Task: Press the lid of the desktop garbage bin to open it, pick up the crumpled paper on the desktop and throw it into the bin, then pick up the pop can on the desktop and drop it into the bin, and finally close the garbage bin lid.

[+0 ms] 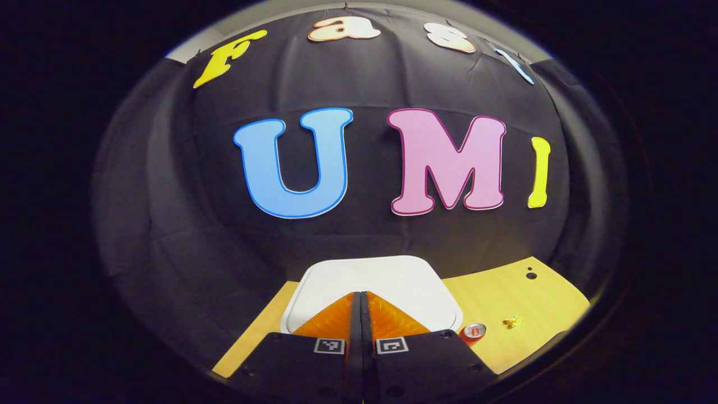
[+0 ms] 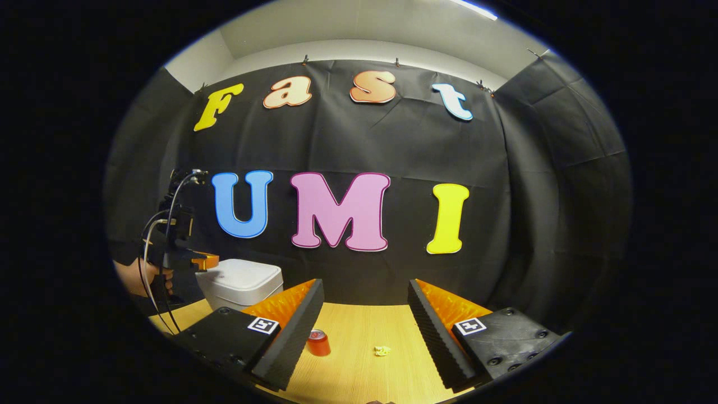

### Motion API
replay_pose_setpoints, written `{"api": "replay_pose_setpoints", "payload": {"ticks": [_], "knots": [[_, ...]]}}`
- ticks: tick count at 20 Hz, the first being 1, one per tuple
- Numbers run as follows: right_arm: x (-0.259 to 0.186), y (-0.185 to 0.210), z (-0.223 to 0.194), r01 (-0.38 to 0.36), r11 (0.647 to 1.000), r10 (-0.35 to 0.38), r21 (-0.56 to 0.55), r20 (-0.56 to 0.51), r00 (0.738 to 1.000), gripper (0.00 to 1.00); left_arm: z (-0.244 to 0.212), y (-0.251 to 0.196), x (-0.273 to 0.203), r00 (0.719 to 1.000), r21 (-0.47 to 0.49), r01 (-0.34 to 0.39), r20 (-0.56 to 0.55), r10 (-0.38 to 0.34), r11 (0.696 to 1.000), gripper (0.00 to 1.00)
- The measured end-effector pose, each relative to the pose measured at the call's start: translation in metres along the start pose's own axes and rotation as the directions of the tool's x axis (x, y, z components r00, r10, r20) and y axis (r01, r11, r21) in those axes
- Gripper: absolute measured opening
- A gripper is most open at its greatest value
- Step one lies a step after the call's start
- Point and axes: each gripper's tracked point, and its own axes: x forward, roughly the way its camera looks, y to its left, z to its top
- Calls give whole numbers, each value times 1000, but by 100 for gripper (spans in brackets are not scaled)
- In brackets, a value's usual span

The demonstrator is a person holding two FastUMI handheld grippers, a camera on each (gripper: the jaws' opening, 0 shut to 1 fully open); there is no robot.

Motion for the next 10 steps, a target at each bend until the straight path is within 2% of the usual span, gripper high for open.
{"api": "replay_pose_setpoints", "payload": {"ticks": [5, 10], "knots": [[8, -7, -10, 3, 1000, -2, 17, -19, 1000, 97, -25, -5, 9, 998, -5, 18, -67, -18, 1000, 6], [13, -5, -8, -8, 1000, 8, 31, -14, 1000, 97, -30, -7, 6, 999, 16, 23, -46, -22, 1000, 6]]}}
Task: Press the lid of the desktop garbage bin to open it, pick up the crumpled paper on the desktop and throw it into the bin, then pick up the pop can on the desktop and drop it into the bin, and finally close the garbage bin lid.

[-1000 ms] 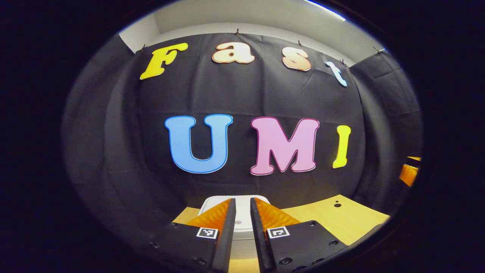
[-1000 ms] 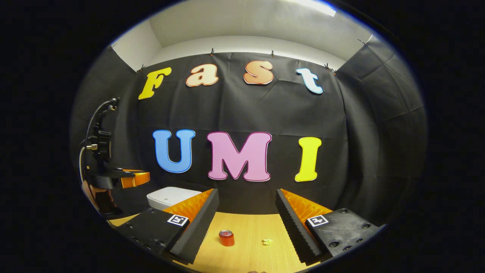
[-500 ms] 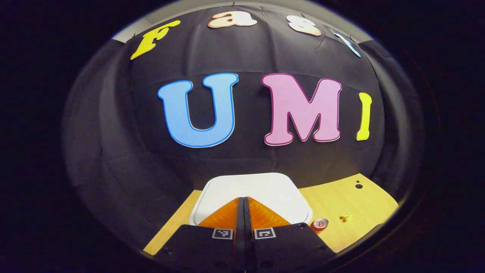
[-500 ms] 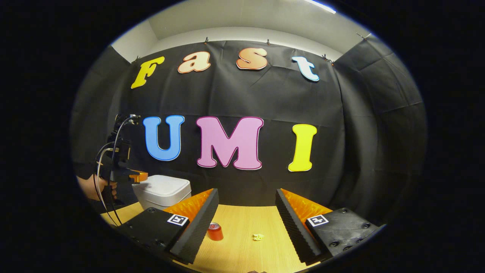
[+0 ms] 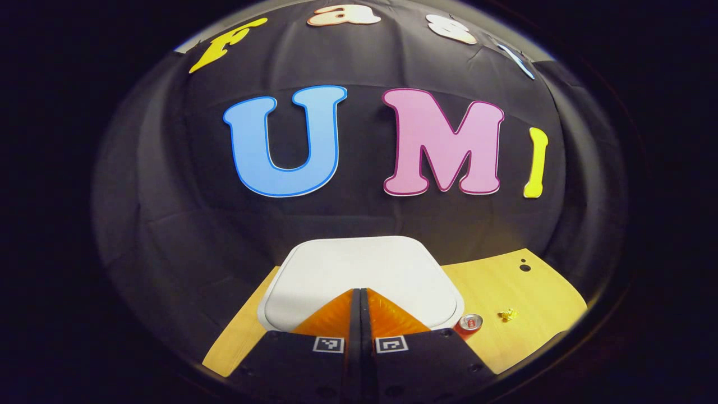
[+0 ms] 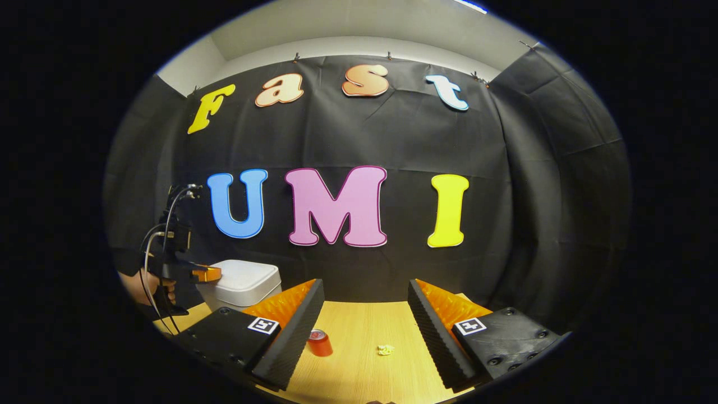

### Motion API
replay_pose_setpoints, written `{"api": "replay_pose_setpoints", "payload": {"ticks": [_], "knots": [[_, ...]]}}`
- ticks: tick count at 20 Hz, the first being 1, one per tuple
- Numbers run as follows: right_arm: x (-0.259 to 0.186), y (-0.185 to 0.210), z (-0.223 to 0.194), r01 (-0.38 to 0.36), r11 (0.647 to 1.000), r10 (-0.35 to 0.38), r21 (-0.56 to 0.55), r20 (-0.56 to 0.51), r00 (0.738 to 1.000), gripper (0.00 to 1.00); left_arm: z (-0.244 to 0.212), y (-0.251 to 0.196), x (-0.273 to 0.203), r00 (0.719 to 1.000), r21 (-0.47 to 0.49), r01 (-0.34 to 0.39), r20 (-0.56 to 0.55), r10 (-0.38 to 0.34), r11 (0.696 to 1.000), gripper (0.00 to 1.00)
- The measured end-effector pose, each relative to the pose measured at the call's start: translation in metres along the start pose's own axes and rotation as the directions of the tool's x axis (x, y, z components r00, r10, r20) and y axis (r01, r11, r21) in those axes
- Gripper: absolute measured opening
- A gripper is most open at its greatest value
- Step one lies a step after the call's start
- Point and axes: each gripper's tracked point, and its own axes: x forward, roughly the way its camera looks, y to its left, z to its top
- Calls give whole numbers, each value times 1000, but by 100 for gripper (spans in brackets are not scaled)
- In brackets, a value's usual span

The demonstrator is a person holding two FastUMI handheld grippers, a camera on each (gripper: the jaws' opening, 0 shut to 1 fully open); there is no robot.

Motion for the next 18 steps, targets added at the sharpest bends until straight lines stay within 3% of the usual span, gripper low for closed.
{"api": "replay_pose_setpoints", "payload": {"ticks": [3, 7, 12, 18], "knots": [[2, 3, 2, -5, 1000, 5, 11, -4, 1000, 97, -5, -1, 0, 999, 50, -5, 38, 3, 999, 6], [-1, 2, 8, 4, 1000, -4, 24, 12, 1000, 97, -1, -2, 0, 999, 31, -2, 43, 1, 1000, 7], [-9, -3, 12, 12, 1000, -12, 23, 8, 1000, 97, 50, 1, -9, 992, 61, -27, 127, 19, 998, 6], [-14, 9, 25, -4, 1000, 3, 8, 40, 999, 96, 125, -12, -53, 956, 20, 4, 293, -9, 1000, 6]]}}
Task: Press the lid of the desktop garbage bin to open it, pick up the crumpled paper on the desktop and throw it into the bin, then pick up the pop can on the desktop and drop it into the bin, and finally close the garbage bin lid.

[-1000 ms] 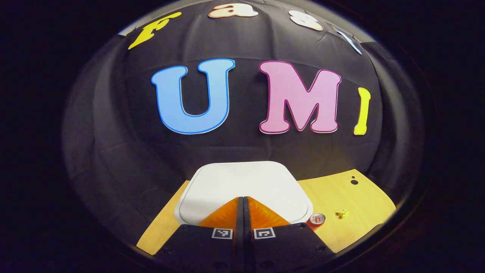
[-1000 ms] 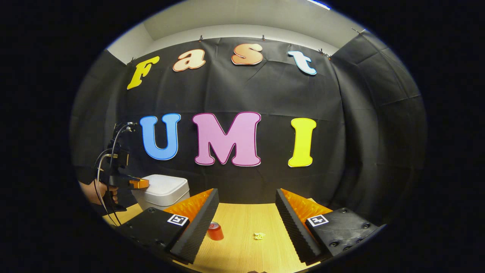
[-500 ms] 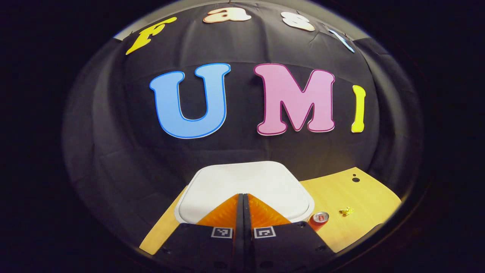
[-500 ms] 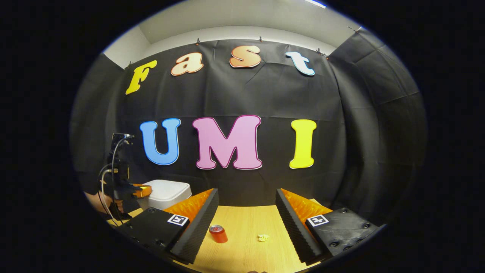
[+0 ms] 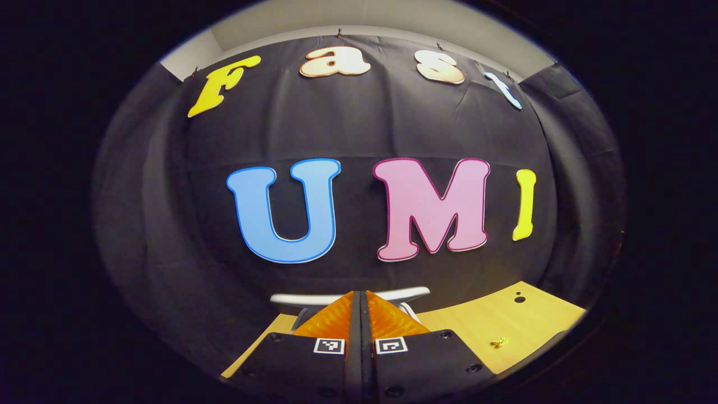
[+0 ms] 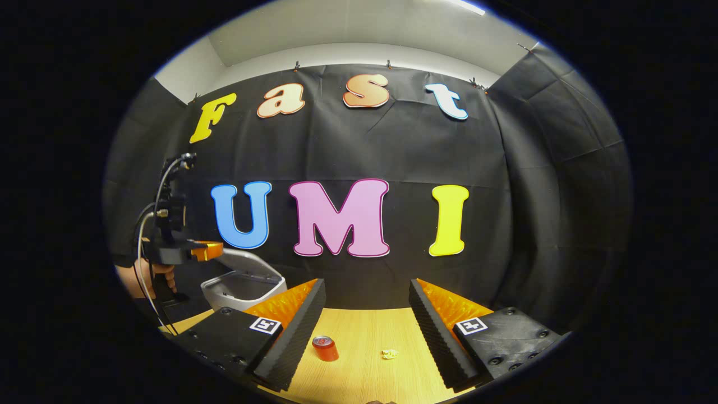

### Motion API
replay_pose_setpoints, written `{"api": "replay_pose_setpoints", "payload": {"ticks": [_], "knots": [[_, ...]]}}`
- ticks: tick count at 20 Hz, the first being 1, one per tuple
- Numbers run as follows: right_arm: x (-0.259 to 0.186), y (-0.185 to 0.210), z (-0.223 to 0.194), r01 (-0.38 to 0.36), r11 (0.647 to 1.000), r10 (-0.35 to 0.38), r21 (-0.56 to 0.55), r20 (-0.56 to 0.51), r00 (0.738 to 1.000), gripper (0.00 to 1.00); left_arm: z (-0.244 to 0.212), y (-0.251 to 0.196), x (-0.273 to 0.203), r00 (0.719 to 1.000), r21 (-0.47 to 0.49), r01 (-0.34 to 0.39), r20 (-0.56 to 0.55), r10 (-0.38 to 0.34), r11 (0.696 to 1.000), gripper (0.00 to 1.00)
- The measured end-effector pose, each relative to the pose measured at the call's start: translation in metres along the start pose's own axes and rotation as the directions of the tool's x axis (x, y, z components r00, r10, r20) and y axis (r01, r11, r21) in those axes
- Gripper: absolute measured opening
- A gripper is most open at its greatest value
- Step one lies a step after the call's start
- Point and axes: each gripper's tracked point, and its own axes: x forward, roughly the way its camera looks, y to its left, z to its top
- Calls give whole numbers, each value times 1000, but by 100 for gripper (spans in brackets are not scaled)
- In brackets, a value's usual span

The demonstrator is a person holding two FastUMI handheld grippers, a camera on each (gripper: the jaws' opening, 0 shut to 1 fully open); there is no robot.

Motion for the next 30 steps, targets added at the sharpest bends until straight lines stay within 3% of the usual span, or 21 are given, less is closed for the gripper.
{"api": "replay_pose_setpoints", "payload": {"ticks": [6, 9, 11, 12, 14, 16, 17, 18, 19, 23, 27, 30], "knots": [[1, 5, 0, -2, 1000, 2, -19, -2, 1000, 100, 49, -22, -57, 990, -45, 35, 137, -29, 998, 6], [6, -1, -2, 13, 999, -13, -50, -8, 1000, 97, 59, -38, -97, 979, -44, 79, 193, -69, 996, 7], [10, -6, -1, 25, 998, -26, -55, -7, 1000, 96, 58, -42, -120, 976, -36, 85, 206, -76, 996, 12], [12, -9, -1, 31, 998, -32, -59, -6, 999, 96, 54, -40, -131, 980, -25, 64, 192, -58, 998, 23], [17, -18, -4, 48, 996, -49, -80, -9, 999, 97, 38, -47, -152, 986, 5, 51, 158, -51, 999, 30], [21, -25, -10, 56, 995, -58, -85, -22, 998, 97, 21, -67, -164, 986, -8, 113, 121, -111, 994, 60], [23, -26, -12, 53, 995, -56, -84, -30, 998, 97, 11, -74, -170, 986, -25, 134, 100, -131, 991, 87], [26, -27, -16, 50, 995, -53, -86, -38, 998, 97, 2, -78, -171, 987, -44, 148, 78, -144, 988, 100], [29, -28, -19, 42, 995, -47, -92, -48, 998, 97, -2, -81, -175, 987, -64, 148, 65, -144, 987, 96], [49, -33, -63, 3, 993, -25, -121, -178, 984, 97, -1, -78, -180, 992, -73, 119, 62, -114, 990, 96], [84, -37, -125, -30, 997, 1, -74, -358, 934, 98, -22, -74, -180, 996, -59, 90, 6, -90, 994, 96], [110, -47, -172, -43, 997, 3, -71, -479, 878, 98, -34, -67, -180, 998, -77, 46, -34, -49, 996, 96]]}}
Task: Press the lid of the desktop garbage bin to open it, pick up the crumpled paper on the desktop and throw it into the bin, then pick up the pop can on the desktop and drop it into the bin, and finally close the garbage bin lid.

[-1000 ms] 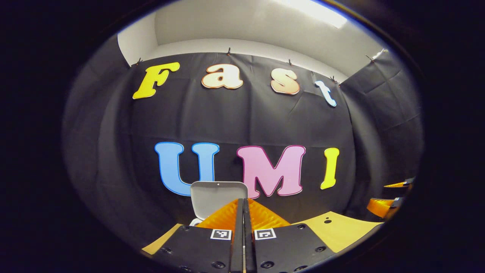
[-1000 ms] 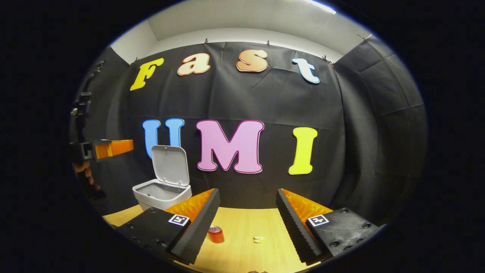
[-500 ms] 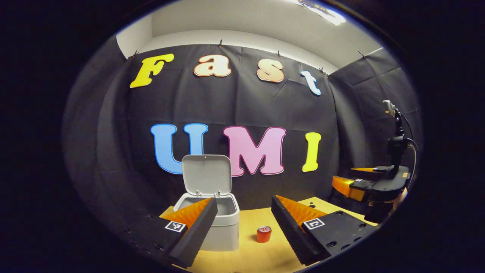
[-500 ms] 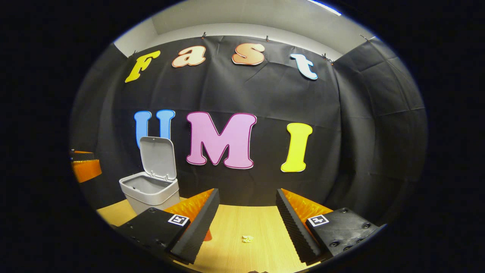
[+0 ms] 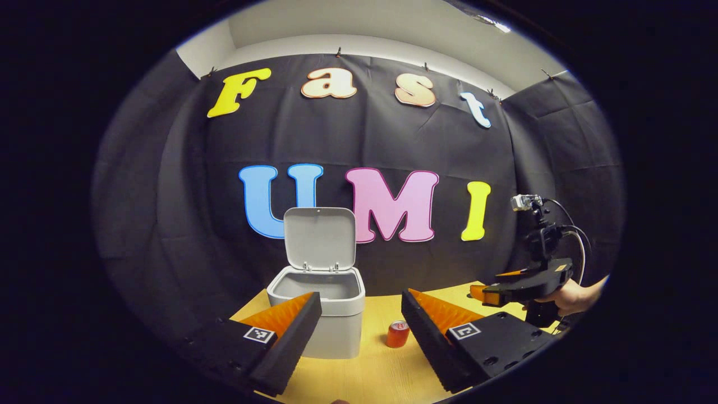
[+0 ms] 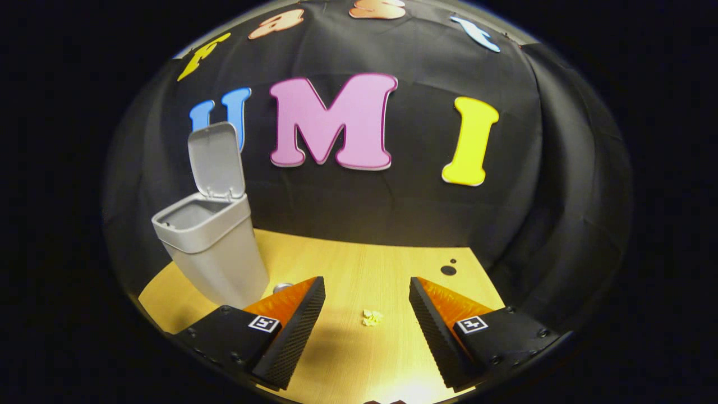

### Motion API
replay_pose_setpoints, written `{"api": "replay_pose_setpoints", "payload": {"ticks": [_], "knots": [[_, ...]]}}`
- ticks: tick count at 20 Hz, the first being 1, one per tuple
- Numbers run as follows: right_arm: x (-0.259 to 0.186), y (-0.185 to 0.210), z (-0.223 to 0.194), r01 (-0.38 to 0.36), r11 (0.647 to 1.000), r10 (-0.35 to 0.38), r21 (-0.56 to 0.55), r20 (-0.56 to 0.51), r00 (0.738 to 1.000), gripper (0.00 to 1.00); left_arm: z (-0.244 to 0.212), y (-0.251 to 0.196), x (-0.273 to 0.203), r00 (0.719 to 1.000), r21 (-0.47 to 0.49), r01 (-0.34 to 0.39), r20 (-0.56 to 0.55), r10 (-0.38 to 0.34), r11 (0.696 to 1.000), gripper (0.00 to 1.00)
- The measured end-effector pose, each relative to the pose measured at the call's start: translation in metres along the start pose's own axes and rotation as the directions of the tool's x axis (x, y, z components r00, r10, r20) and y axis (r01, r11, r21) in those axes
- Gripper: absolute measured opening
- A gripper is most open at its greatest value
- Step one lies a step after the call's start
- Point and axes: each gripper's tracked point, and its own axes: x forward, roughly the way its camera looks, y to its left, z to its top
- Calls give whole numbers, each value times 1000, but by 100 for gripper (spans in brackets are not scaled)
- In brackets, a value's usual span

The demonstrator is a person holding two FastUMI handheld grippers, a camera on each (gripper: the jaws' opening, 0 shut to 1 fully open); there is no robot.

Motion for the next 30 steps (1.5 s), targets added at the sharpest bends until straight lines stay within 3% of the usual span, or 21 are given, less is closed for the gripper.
{"api": "replay_pose_setpoints", "payload": {"ticks": [6, 10, 13, 17, 22, 23, 24, 26, 29, 30], "knots": [[84, -6, -75, -34, 999, 31, -8, -251, 968, 98, -36, 6, 2, 989, 31, -90, -111, 93, 995, 97], [125, -7, -122, -28, 999, 33, 18, -393, 919, 99, -44, 3, 7, 983, -21, -132, -132, 128, 991, 97], [152, -11, -149, -13, 1000, 18, 13, -455, 891, 98, -56, 3, 4, 973, 2, -160, -167, 158, 987, 97], [178, -15, -187, 25, 997, 16, 68, -552, 834, 98, -75, 13, -3, 955, 57, -198, -214, 206, 978, 97], [183, -15, -205, 29, 996, 25, 82, -597, 802, 97, -86, 14, -2, 944, 42, -213, -250, 216, 976, 97], [190, -15, -205, 28, 996, 27, 85, -585, 811, 97, -86, 14, 0, 943, 45, -214, -253, 218, 976, 97], [187, -15, -202, 27, 996, 31, 90, -592, 806, 94, -87, 12, 0, 942, 48, -214, -255, 219, 976, 100], [186, -18, -203, 31, 996, 28, 88, -597, 802, 90, -85, 8, 1, 944, 49, -209, -250, 215, 977, 97], [185, -15, -205, 19, 996, 38, 88, -601, 798, 60, -84, -1, 2, 949, 51, -194, -243, 201, 980, 97], [183, -18, -203, 16, 996, 41, 88, -602, 797, 61, -85, -4, 2, 950, 49, -185, -246, 191, 982, 97]]}}
